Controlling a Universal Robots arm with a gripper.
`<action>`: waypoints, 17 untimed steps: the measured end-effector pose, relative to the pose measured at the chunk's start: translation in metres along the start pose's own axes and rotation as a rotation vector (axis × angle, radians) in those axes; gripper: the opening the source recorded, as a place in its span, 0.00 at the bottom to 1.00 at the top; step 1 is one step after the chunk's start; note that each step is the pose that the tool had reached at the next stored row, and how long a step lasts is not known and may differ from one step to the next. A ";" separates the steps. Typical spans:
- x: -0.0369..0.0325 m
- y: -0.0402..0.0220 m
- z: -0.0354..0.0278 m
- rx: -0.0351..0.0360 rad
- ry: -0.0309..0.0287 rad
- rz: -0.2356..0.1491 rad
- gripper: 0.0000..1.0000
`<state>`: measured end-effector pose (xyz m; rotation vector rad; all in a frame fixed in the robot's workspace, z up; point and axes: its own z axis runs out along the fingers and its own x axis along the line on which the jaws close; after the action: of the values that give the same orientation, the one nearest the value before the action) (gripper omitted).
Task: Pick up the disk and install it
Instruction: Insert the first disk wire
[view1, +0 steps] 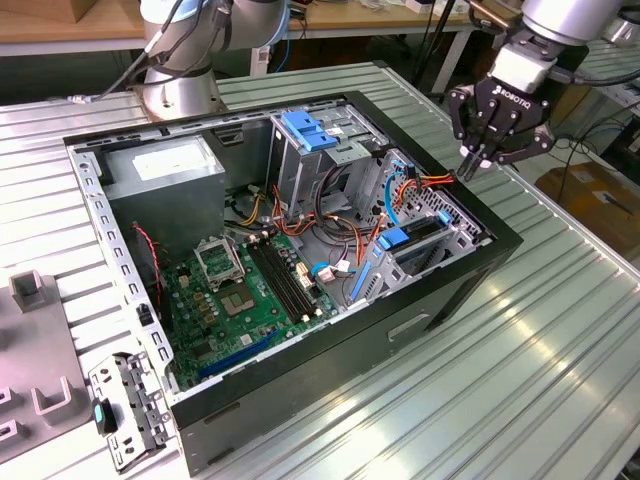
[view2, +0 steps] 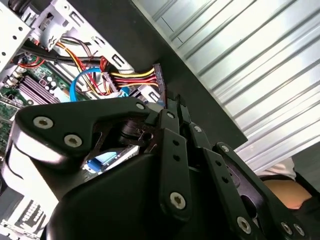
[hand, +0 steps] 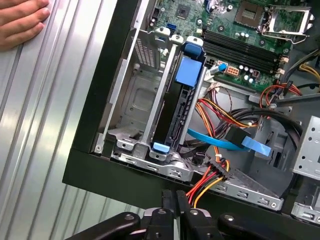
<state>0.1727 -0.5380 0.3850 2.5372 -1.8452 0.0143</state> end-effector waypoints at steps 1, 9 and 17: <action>-0.0010 -0.0013 0.0001 0.0001 0.0001 -0.008 0.18; -0.0038 -0.0041 0.0013 0.0010 0.0000 -0.111 0.25; -0.0039 -0.0041 0.0049 0.0031 -0.0006 -0.304 0.39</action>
<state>0.1754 -0.5331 0.3800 2.7887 -1.4402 0.0152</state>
